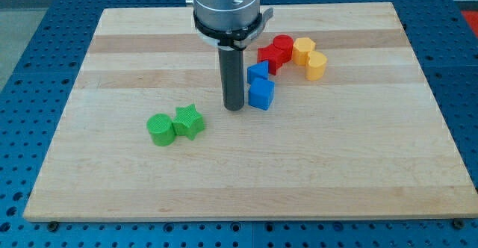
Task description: Move blue cube towards right
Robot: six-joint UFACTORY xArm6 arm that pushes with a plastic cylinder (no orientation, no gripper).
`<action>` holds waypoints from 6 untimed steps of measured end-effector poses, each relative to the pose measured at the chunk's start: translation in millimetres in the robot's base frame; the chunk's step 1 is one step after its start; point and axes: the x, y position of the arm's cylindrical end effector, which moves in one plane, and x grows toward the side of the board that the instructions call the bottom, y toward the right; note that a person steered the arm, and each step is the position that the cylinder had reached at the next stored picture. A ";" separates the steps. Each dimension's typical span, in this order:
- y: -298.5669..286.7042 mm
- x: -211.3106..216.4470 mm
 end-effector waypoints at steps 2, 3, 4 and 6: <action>-6.3 -5.7; -6.3 -5.7; -4.2 -5.7; 7.0 -5.7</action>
